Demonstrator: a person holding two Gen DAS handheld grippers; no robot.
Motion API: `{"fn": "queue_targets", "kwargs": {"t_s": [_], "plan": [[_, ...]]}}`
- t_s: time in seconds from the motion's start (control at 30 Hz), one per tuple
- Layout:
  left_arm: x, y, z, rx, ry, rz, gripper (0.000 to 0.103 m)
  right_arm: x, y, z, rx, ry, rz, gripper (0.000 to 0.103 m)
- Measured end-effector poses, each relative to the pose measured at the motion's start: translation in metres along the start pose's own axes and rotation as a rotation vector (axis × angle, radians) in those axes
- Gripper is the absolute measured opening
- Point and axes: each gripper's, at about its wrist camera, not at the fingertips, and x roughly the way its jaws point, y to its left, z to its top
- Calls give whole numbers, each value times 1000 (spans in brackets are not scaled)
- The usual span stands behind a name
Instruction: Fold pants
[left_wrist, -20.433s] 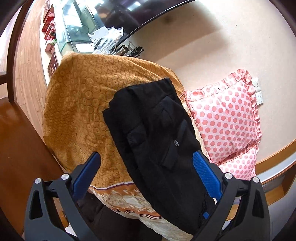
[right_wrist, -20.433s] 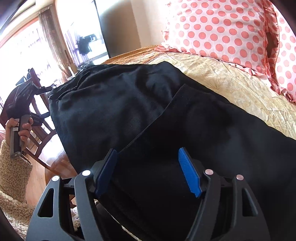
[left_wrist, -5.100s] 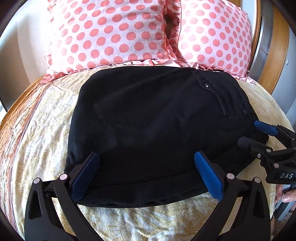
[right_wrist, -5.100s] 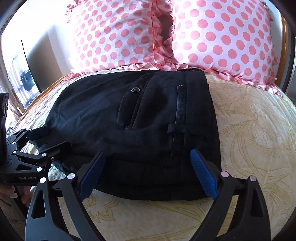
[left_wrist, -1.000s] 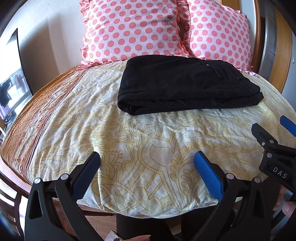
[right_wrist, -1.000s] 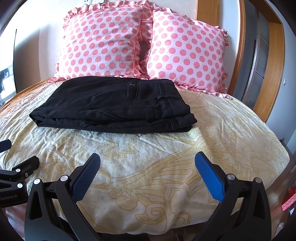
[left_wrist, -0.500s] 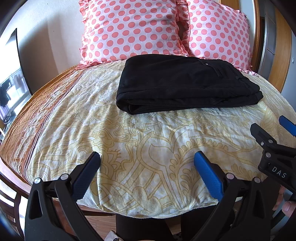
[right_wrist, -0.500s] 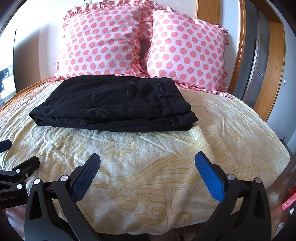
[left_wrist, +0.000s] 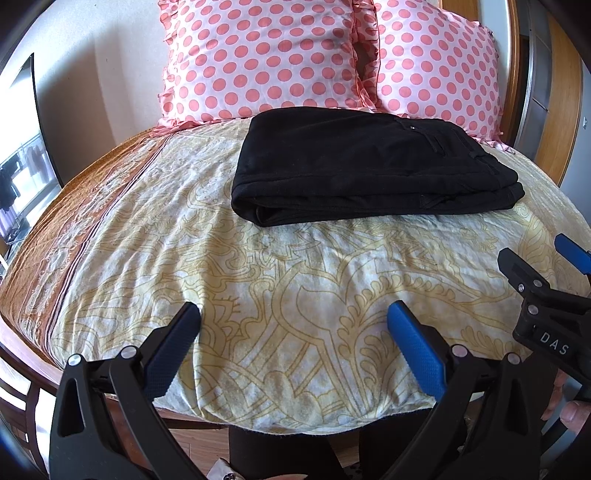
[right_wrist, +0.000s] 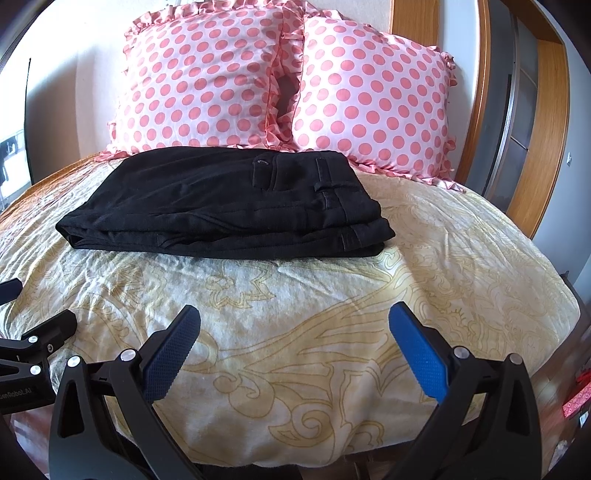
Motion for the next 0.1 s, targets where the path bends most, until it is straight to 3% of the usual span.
{"fn": "queue_targets", "kwargs": {"t_s": [0.1], "plan": [[0,0,0,1,0,0,101,-1,1,0,0,1,-1,102]]}}
